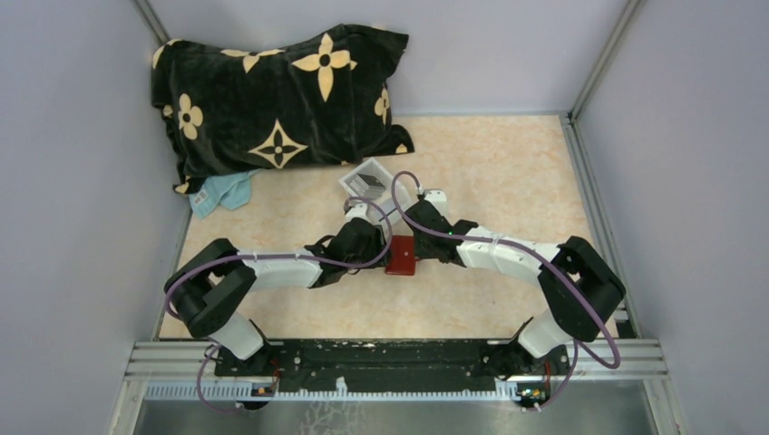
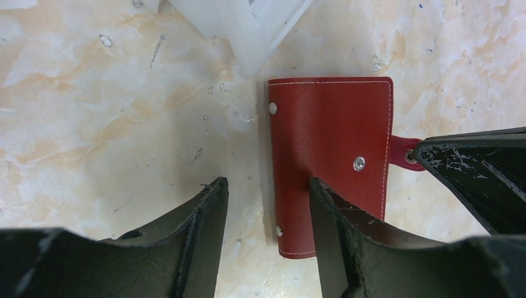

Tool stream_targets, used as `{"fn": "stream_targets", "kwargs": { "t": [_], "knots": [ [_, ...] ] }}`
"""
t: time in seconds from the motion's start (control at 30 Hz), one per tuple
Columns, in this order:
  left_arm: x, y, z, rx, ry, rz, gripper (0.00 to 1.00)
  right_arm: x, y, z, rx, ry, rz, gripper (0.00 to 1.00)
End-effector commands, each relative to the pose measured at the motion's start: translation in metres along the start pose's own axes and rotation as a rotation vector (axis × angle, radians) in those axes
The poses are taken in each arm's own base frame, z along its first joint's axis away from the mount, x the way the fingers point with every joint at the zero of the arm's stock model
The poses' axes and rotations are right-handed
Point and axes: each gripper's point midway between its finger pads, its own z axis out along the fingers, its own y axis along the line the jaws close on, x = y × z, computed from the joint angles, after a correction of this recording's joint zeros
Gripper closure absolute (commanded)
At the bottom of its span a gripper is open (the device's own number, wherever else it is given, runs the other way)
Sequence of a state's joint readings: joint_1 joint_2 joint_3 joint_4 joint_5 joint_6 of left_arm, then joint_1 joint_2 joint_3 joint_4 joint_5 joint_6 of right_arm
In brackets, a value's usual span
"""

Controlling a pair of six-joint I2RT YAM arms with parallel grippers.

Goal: Put the credit cards into the card holder
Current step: Close the card holder at the center of the board.

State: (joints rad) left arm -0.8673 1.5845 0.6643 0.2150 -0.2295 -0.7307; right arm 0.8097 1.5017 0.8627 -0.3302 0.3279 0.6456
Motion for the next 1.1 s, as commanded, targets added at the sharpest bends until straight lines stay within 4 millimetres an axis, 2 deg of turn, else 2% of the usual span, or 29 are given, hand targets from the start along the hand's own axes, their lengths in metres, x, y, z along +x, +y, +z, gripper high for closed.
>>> {"fn": "stream_targets", "kwargs": {
  "t": [0.0, 0.33, 0.6, 0.83, 1.07],
  "knots": [
    [0.011, 0.003, 0.005, 0.005, 0.038, -0.013, 0.42, -0.023, 0.023, -0.008, -0.059, -0.051, -0.004, 1.00],
    [0.015, 0.002, 0.007, 0.014, 0.051, -0.020, 0.44, -0.025, 0.035, -0.007, -0.070, -0.043, -0.026, 1.00],
    [0.026, 0.006, 0.007, 0.025, 0.069, -0.046, 0.47, -0.022, 0.041, -0.002, -0.080, -0.035, -0.028, 1.00],
    [0.033, 0.004, 0.003, 0.067, 0.073, -0.089, 0.60, -0.023, 0.045, -0.002, -0.083, -0.034, -0.035, 1.00],
    [0.039, 0.003, 0.003, 0.083, 0.093, -0.100, 0.68, -0.022, 0.047, -0.001, -0.081, -0.028, -0.041, 1.00]
  ]
}}
